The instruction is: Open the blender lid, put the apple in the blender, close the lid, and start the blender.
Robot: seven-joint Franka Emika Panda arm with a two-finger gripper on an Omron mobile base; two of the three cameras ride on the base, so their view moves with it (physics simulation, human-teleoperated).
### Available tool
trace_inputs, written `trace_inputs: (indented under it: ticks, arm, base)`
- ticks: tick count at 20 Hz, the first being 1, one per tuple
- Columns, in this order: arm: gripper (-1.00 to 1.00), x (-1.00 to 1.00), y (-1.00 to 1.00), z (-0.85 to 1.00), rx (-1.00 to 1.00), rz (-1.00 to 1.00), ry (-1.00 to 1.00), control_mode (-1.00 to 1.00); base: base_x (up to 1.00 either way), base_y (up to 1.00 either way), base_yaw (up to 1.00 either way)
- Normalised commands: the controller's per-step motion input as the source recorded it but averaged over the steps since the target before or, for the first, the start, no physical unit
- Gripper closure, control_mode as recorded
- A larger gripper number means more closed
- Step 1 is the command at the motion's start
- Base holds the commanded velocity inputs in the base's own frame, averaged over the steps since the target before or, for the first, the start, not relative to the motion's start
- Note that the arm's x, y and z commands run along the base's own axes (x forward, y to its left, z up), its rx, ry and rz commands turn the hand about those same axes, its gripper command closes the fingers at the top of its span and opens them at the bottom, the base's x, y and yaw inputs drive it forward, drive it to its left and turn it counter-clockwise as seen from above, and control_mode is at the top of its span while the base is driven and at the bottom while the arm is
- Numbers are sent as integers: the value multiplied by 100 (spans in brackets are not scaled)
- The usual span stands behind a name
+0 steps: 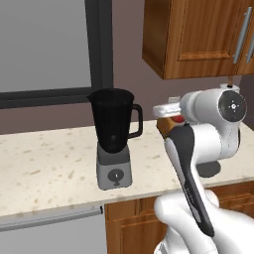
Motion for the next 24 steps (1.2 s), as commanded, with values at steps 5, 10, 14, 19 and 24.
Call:
trace_inputs:
  ticks: [5,10,14,19,24]
  arm:
    - [100,0,34,50,-1,0,-4,-100]
    - [100,10,36,15,0,0,0,-100]
    - [100,17,27,1,0,2,0,-100]
    - [100,22,28,0,0,5,0,-100]
    - [100,36,34,1,0,7,0,-100]
  base:
    - [0,0,0]
    - [0,0,0]
    - [0,0,0]
    - [0,0,0]
    - [0,0,0]
